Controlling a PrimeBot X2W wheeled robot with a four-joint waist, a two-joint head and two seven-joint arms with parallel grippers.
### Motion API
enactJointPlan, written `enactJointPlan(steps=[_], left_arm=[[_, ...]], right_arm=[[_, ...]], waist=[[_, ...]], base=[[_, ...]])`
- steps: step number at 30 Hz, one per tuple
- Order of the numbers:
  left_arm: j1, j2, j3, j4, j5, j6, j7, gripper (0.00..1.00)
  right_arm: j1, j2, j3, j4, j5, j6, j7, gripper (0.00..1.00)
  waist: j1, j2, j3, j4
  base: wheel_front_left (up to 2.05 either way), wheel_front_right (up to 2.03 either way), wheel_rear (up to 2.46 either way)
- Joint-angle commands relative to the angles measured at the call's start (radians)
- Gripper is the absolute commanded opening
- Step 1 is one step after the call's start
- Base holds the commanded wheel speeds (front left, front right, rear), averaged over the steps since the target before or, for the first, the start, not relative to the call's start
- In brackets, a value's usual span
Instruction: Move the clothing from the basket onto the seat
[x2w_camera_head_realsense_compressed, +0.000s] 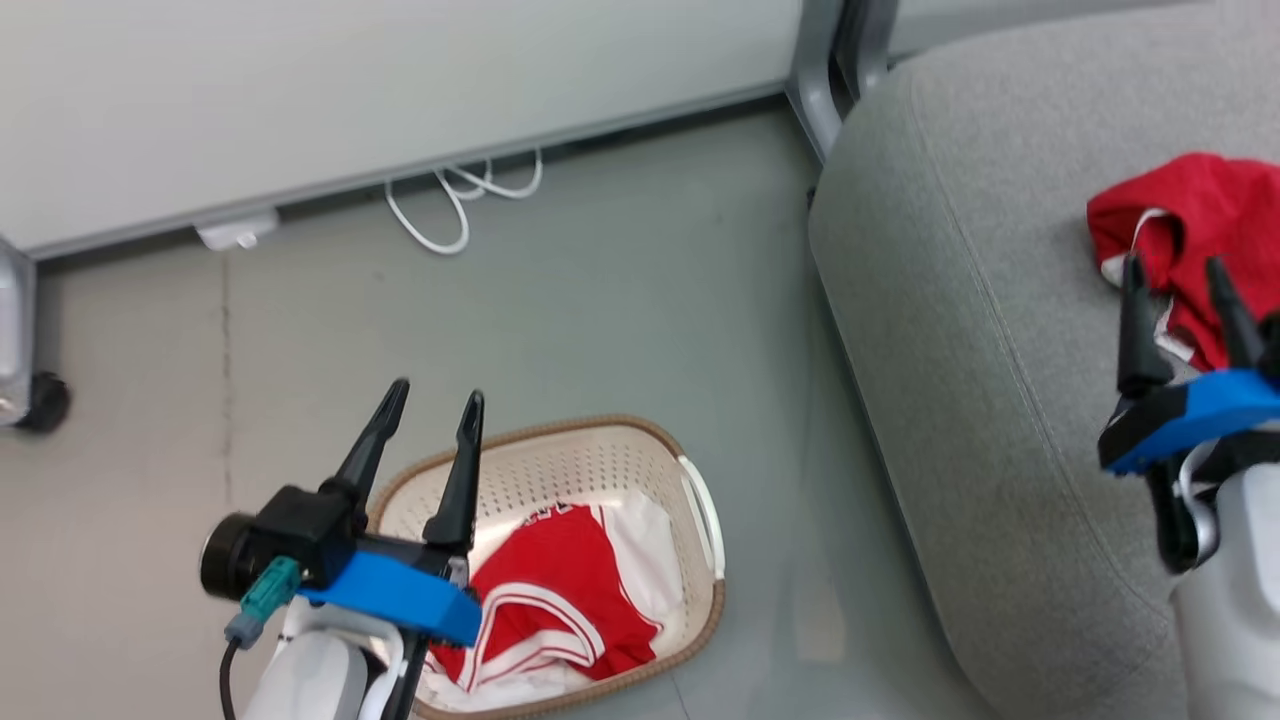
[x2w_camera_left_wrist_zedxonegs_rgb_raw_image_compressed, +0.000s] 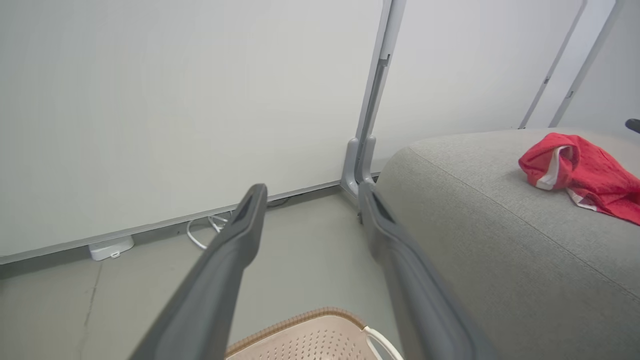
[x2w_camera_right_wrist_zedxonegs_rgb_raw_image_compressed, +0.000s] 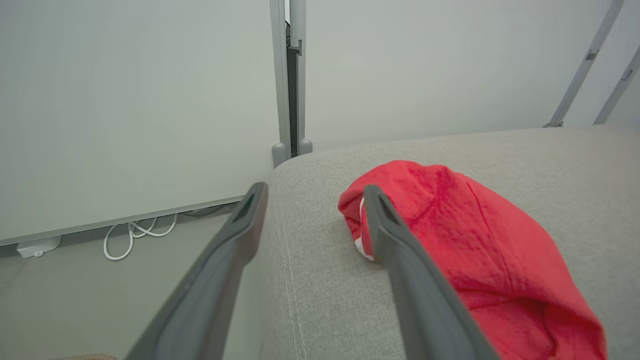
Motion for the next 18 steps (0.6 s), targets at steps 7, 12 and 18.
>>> enactJointPlan(steps=[7,12,18], left_arm=[[0.092,-0.037,0.100,0.022,0.028,-0.005,-0.005,1.00],[0.130,-0.055,0.159,0.037,0.049,-0.006,-0.005,1.00],[0.148,-0.074,0.203,0.059,0.066,-0.007,-0.005,1.00]], right_arm=[[0.159,0.052,0.057,-0.100,0.010,0.000,0.020,1.00],[0.255,0.085,0.094,-0.180,0.019,0.000,0.041,1.00],[0.352,0.114,0.135,-0.262,0.018,0.000,0.058,1.00]], waist=[[0.0003,-0.0001,-0.141,0.084],[0.0003,-0.0001,-0.183,0.119],[0.0003,-0.0001,-0.213,0.160]], base=[[0.00,0.00,0.00],[0.00,0.00,0.00],[0.00,0.00,0.00]])
